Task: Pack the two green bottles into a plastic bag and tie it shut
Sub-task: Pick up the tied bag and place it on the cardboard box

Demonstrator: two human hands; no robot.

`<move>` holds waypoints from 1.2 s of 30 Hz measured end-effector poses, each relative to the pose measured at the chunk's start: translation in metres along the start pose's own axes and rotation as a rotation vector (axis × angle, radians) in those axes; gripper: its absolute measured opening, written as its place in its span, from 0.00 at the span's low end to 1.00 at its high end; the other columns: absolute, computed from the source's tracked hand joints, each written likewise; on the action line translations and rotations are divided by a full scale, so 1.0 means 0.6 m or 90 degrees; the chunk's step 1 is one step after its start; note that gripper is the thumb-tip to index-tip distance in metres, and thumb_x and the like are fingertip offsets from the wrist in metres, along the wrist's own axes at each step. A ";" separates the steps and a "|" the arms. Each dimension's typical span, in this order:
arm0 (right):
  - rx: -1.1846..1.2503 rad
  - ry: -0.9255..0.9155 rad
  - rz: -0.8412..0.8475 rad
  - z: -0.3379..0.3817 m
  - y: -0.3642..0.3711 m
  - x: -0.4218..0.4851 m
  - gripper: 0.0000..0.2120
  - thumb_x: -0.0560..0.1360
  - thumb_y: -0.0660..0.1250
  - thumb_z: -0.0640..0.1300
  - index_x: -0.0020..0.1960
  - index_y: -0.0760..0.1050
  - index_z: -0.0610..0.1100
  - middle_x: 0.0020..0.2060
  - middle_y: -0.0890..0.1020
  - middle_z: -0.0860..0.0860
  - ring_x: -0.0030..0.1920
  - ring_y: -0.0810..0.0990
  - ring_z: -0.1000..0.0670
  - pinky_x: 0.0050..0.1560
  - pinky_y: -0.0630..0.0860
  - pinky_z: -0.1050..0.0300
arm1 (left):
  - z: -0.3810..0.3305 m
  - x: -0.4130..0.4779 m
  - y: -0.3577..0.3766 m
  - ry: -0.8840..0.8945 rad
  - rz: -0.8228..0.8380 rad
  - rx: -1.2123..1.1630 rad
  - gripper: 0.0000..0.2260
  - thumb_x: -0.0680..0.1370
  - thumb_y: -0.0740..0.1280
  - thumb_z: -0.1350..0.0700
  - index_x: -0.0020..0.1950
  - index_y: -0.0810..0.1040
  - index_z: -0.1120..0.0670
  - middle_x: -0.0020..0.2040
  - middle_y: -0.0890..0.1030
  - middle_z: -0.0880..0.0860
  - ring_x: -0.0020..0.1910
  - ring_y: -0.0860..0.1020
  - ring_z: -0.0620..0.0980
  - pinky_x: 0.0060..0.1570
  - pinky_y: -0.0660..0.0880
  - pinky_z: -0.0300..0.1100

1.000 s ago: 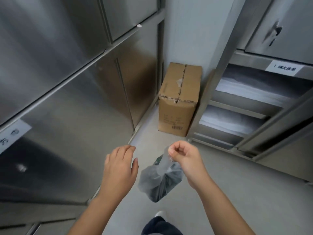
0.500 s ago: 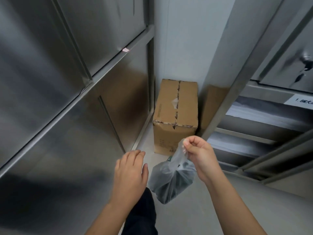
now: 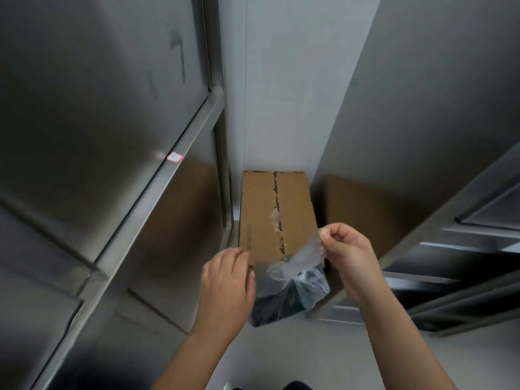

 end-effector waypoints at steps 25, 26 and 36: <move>0.047 -0.027 0.016 0.078 0.066 0.551 0.11 0.74 0.62 0.33 0.34 0.72 0.41 0.29 0.72 0.47 0.28 0.71 0.56 0.32 0.71 0.68 | 0.081 0.488 0.133 -0.023 0.016 0.056 0.14 0.68 0.72 0.57 0.53 0.78 0.56 0.50 0.81 0.52 0.52 0.79 0.52 0.52 0.75 0.49; 0.045 -0.032 0.011 0.079 0.071 0.572 0.11 0.74 0.61 0.33 0.34 0.71 0.41 0.29 0.72 0.48 0.28 0.71 0.57 0.32 0.70 0.69 | 0.087 0.507 0.140 -0.021 0.015 0.053 0.14 0.69 0.71 0.57 0.54 0.78 0.56 0.50 0.81 0.53 0.53 0.79 0.52 0.53 0.74 0.49; 0.064 -0.045 -0.004 0.093 0.128 0.749 0.13 0.74 0.61 0.31 0.33 0.70 0.42 0.24 0.74 0.51 0.25 0.71 0.59 0.31 0.69 0.69 | 0.135 0.647 0.167 -0.055 -0.007 0.032 0.13 0.69 0.71 0.59 0.53 0.78 0.56 0.50 0.81 0.53 0.52 0.79 0.53 0.51 0.75 0.50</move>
Point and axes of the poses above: each hand's wrist, its own x-axis towards the middle knuckle, its own y-axis out of the palm, z = x × y, the point moved 5 cm from there along x, towards the middle knuckle
